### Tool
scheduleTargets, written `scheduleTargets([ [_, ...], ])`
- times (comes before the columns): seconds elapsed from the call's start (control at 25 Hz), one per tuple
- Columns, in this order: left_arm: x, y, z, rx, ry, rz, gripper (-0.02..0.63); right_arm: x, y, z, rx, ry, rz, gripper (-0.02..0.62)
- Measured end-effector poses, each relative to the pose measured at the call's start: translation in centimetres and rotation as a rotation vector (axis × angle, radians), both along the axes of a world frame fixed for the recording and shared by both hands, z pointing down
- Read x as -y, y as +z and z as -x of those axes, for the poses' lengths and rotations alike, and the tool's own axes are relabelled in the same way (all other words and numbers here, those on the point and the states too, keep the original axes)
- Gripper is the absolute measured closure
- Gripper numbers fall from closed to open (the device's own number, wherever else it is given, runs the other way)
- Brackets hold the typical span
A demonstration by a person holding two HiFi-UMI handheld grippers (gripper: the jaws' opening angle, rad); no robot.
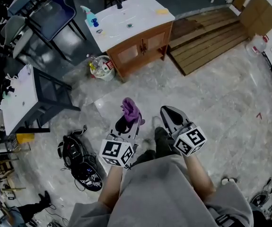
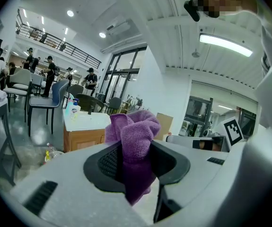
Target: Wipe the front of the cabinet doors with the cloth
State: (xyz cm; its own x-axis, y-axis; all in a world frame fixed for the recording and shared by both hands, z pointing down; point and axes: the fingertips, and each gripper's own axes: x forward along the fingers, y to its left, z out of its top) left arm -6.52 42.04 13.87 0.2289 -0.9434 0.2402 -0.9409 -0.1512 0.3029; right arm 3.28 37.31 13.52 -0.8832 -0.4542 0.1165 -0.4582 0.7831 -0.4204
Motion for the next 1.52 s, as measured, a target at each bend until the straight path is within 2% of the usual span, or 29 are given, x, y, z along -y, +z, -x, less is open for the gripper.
scheduleTargets([
  [0.48,11.0,0.8,1.2,0.014,-0.057,0.042,0.46,11.7,0.3,2.4,0.016,-0.074,0.01,0.585],
  [0.8,15.5,1.8,2.3,0.045,-0.122,0.082,0.46,16.8,1.4,3.1,0.035,-0.11,0.049,0.584],
  [1.16,18.8,6.0,6.8,0.093,-0.197,0.124,0.46,19.8,5.2,6.5,0.036,-0.098,0.095,0.584],
  [1.52,22.9,10.9,13.5,0.116,-0.186,0.19,0.46,24.2,9.0,12.3,0.004,-0.018,0.121,0.584],
])
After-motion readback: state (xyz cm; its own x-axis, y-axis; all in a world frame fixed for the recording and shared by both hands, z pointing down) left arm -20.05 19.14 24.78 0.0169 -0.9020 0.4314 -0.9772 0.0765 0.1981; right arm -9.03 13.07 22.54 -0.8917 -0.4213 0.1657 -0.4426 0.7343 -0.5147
